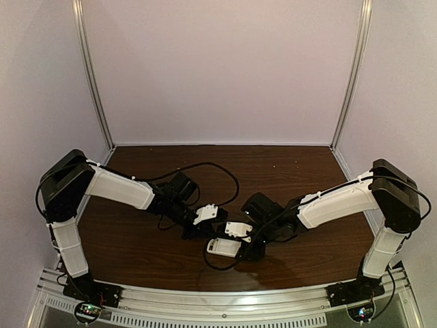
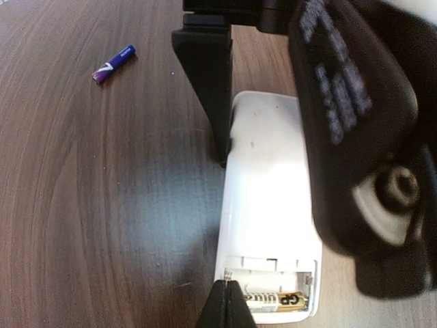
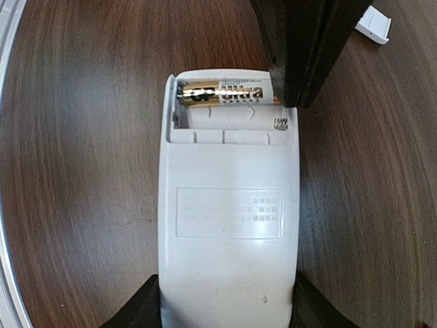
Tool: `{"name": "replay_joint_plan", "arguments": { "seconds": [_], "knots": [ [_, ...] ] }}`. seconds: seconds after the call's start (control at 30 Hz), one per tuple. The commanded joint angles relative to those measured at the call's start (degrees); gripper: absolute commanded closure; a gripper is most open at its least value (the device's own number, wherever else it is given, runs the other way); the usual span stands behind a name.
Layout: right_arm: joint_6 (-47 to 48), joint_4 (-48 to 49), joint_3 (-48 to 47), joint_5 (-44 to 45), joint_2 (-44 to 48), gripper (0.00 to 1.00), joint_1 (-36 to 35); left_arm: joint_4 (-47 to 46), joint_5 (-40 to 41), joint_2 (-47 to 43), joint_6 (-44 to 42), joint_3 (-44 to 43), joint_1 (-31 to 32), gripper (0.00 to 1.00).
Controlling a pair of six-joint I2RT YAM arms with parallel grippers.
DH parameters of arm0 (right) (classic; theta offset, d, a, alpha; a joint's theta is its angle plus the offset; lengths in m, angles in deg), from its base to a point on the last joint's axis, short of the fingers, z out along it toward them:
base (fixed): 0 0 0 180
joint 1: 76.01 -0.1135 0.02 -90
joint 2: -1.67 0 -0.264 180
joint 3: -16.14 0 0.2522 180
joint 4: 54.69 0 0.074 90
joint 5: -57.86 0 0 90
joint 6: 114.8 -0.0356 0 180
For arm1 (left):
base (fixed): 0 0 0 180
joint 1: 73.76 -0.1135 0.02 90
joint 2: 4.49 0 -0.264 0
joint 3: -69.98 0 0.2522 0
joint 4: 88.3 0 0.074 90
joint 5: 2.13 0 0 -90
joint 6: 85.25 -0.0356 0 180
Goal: Load the batteries into the remote control
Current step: Adjust the battery in the battery compartment.
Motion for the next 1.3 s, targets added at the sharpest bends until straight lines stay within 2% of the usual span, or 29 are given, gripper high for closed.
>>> {"name": "replay_joint_plan", "arguments": {
  "seconds": [0.0, 0.2, 0.6, 0.8, 1.0, 1.27],
  "knots": [
    [-0.9, -1.5, -0.1, 3.5, -2.7, 0.92, -0.4, 5.4, -0.3, 2.5, 0.2, 0.8, 1.0, 0.99],
    [-1.7, -1.2, 0.1, 5.4, -2.6, 0.94, 0.0, 7.8, 1.7, 3.9, 0.6, 1.1, 2.2, 0.99],
    [-2.2, -0.2, 1.5, 8.4, 0.3, 0.98, 1.3, 8.5, 0.6, 4.2, 3.0, 2.3, 2.7, 0.99],
    [-1.6, -1.2, 1.3, 7.8, 0.5, 0.98, 0.6, 8.1, 3.1, 4.3, 4.1, 1.4, 2.6, 0.94],
    [-1.4, -1.6, 0.8, 6.8, -0.2, 0.98, -0.9, 2.5, 2.9, -2.5, 5.6, -0.7, 1.4, 0.85],
    [-1.2, -1.9, 0.8, 6.4, 0.1, 0.98, -1.4, 1.6, 3.5, -5.7, 5.1, -3.1, 0.2, 0.83]
  ]
}}
